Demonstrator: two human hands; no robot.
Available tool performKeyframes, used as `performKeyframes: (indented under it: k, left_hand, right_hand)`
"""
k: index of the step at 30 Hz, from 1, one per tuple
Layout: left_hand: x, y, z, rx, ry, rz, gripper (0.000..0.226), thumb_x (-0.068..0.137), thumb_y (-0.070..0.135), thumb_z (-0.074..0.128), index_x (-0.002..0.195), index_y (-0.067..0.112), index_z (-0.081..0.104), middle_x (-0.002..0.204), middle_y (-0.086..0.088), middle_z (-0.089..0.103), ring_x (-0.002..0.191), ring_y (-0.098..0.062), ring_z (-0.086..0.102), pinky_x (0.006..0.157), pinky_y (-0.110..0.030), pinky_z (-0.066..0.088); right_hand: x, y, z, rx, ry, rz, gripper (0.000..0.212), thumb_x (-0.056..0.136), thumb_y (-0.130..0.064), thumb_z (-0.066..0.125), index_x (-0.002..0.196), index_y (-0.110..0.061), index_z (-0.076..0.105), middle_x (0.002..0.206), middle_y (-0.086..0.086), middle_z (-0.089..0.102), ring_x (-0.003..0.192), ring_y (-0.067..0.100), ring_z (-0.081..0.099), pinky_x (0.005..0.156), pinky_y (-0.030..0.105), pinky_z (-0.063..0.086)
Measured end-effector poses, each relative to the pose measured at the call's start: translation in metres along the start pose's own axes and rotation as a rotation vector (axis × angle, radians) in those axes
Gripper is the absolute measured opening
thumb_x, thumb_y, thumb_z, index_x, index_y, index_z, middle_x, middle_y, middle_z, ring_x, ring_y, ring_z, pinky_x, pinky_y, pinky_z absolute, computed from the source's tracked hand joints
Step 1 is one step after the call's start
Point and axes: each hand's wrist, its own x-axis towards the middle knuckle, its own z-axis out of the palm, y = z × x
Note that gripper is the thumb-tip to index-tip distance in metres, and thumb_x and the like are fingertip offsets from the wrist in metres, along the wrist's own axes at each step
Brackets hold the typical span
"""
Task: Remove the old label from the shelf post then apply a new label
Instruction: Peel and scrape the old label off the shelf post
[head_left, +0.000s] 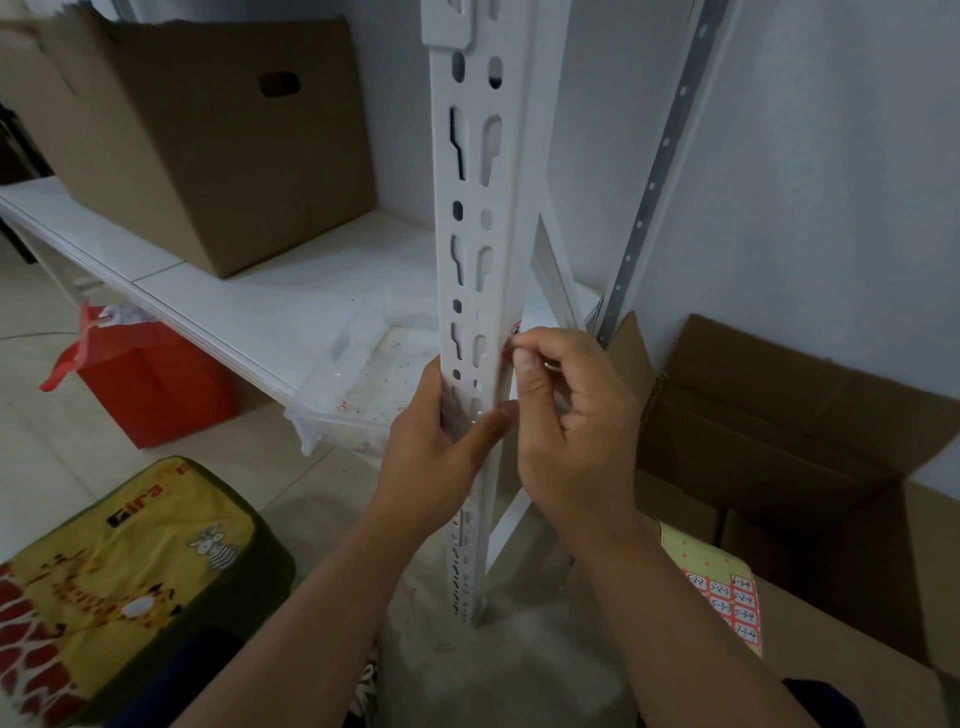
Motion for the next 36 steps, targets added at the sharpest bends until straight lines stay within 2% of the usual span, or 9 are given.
performKeyframes:
  k: [3, 5, 11, 16, 18, 24, 31, 34, 36]
  left_hand:
    - [0.001, 0.0, -0.002, 0.037, 0.005, 0.014, 0.057, 0.071, 0.062, 0.063, 0.12, 0.034, 0.051, 0.104, 0.016, 0.068, 0.097, -0.006, 0.067, 0.082, -0.041, 0.058]
    - [0.002, 0.0, -0.003, 0.056, 0.008, 0.012, 0.057, 0.07, 0.065, 0.062, 0.117, 0.035, 0.052, 0.101, 0.017, 0.069, 0.093, -0.006, 0.068, 0.081, -0.042, 0.059]
    - [0.002, 0.0, -0.005, 0.051, -0.01, -0.004, 0.05, 0.074, 0.055, 0.065, 0.118, 0.035, 0.053, 0.101, 0.017, 0.069, 0.091, -0.003, 0.067, 0.081, -0.04, 0.058]
    - [0.002, 0.002, -0.004, 0.072, 0.008, 0.014, 0.033, 0.085, 0.028, 0.067, 0.115, 0.026, 0.055, 0.078, 0.031, 0.063, 0.067, 0.011, 0.057, 0.061, -0.009, 0.043]
    - [0.001, 0.004, -0.004, 0.073, 0.007, 0.022, 0.03, 0.084, 0.03, 0.064, 0.111, 0.024, 0.055, 0.073, 0.033, 0.061, 0.063, 0.012, 0.056, 0.057, -0.005, 0.04]
    - [0.001, 0.001, -0.003, 0.045, 0.009, 0.02, 0.047, 0.077, 0.051, 0.062, 0.121, 0.037, 0.053, 0.101, 0.024, 0.068, 0.091, 0.001, 0.066, 0.082, -0.034, 0.057]
    - [0.002, 0.002, -0.003, 0.053, 0.009, 0.017, 0.033, 0.083, 0.042, 0.066, 0.112, 0.044, 0.051, 0.099, 0.024, 0.067, 0.089, 0.002, 0.066, 0.08, -0.031, 0.058]
    - [0.001, 0.002, -0.002, 0.044, 0.009, 0.02, 0.04, 0.078, 0.048, 0.064, 0.116, 0.038, 0.053, 0.098, 0.017, 0.068, 0.088, -0.004, 0.067, 0.079, -0.035, 0.059]
    - [0.002, 0.002, -0.003, 0.055, 0.007, 0.028, 0.042, 0.078, 0.046, 0.065, 0.117, 0.033, 0.054, 0.093, 0.016, 0.068, 0.081, -0.002, 0.065, 0.071, -0.028, 0.056]
  right_hand:
    - [-0.002, -0.007, 0.001, 0.115, 0.027, 0.178, 0.013, 0.096, -0.015, 0.05, 0.101, -0.018, 0.061, 0.097, -0.004, 0.066, 0.094, 0.012, 0.064, 0.079, 0.029, 0.055]
    - [-0.003, -0.01, 0.003, 0.094, 0.042, 0.187, 0.013, 0.096, -0.017, 0.05, 0.103, -0.022, 0.06, 0.098, -0.006, 0.066, 0.095, 0.01, 0.064, 0.08, 0.029, 0.056]
    - [-0.003, -0.012, 0.01, -0.076, 0.081, 0.038, 0.012, 0.092, -0.01, 0.061, 0.1, -0.002, 0.065, 0.097, 0.003, 0.063, 0.091, 0.006, 0.059, 0.078, 0.013, 0.049]
    - [-0.005, -0.014, 0.019, -0.164, 0.134, 0.019, 0.012, 0.091, -0.012, 0.063, 0.096, -0.002, 0.063, 0.092, 0.005, 0.063, 0.085, 0.005, 0.056, 0.074, 0.012, 0.048]
    - [-0.004, -0.014, 0.019, -0.204, 0.15, 0.001, 0.012, 0.091, -0.013, 0.063, 0.094, -0.001, 0.064, 0.09, 0.005, 0.063, 0.084, 0.005, 0.055, 0.072, 0.01, 0.047]
    - [-0.004, -0.013, 0.019, -0.213, 0.143, -0.015, 0.013, 0.092, -0.013, 0.062, 0.093, -0.001, 0.064, 0.088, 0.006, 0.064, 0.084, 0.002, 0.053, 0.072, 0.009, 0.047]
    - [-0.005, -0.011, 0.02, -0.192, 0.127, 0.002, 0.015, 0.093, -0.015, 0.059, 0.089, -0.002, 0.064, 0.083, 0.004, 0.064, 0.078, 0.003, 0.053, 0.068, 0.008, 0.045]
    - [-0.006, -0.011, 0.019, -0.151, 0.127, 0.027, 0.014, 0.093, -0.016, 0.06, 0.089, -0.003, 0.063, 0.083, 0.002, 0.063, 0.077, 0.004, 0.054, 0.067, 0.008, 0.044]
    - [-0.006, -0.014, 0.019, -0.112, 0.142, 0.066, 0.013, 0.092, -0.018, 0.061, 0.092, -0.005, 0.063, 0.085, -0.001, 0.061, 0.079, 0.005, 0.056, 0.068, 0.008, 0.046]
